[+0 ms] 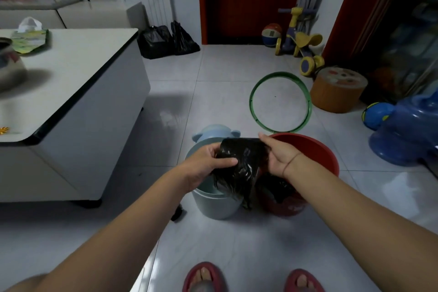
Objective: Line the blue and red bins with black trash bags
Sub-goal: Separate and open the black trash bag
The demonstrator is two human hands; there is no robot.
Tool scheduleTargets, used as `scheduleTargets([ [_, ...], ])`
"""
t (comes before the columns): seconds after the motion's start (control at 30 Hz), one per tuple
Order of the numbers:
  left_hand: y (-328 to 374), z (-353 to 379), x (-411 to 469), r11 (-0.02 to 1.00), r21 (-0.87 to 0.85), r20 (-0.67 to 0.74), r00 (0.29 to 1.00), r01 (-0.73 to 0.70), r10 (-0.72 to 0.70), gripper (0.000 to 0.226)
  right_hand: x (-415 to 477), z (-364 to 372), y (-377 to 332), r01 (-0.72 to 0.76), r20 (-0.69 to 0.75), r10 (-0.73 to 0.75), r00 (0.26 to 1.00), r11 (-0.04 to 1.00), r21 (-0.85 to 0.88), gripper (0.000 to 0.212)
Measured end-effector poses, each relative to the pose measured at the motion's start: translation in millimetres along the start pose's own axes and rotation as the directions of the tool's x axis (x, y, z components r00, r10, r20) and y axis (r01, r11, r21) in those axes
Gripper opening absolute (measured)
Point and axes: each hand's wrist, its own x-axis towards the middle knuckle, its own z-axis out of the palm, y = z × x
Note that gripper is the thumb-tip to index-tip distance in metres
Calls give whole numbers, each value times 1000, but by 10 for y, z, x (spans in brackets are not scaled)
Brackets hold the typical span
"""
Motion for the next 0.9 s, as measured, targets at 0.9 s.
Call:
scheduleTargets([
  [0.9,61,96,56,999,-37,-106,994,-21,17,32,-93,-67,29,355,150,-334,931,924,-144,22],
])
